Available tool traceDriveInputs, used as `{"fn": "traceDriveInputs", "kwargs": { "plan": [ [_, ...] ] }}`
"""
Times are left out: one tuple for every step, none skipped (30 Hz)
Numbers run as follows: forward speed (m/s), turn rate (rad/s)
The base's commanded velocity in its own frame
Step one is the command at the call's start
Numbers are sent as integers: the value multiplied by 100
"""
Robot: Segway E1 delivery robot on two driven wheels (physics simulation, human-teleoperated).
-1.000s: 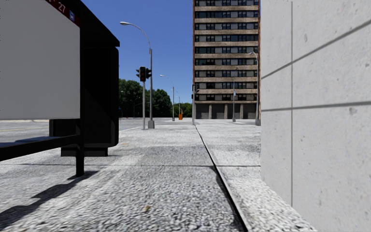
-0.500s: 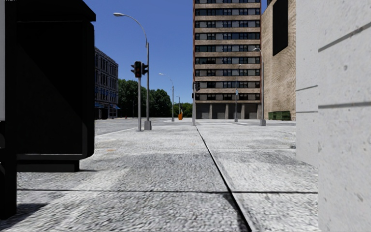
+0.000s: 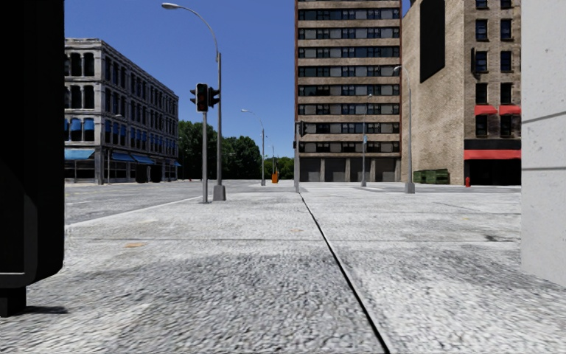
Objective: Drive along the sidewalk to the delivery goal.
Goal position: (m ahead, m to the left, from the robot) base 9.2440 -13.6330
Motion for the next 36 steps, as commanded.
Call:
{"fn": "traceDriveInputs", "kwargs": {
  "plan": [
    [200, 0],
    [200, 0],
    [200, 0],
    [200, 0],
    [200, -14],
    [200, -34],
    [200, -34],
    [200, -42],
    [200, -44],
    [200, -44],
    [200, -44],
    [200, -44],
    [200, -44],
    [200, -44],
    [200, -44],
    [200, -44],
    [200, -44],
    [200, -44],
    [200, -44],
    [200, -44],
    [200, -44],
    [200, -44],
    [200, -44],
    [200, -44],
    [200, -44],
    [200, -44],
    [200, -44],
    [200, -44],
    [200, -44],
    [200, -44],
    [200, -44],
    [200, -44],
    [200, -46],
    [200, -48],
    [200, -48],
    [200, -54]
  ]
}}
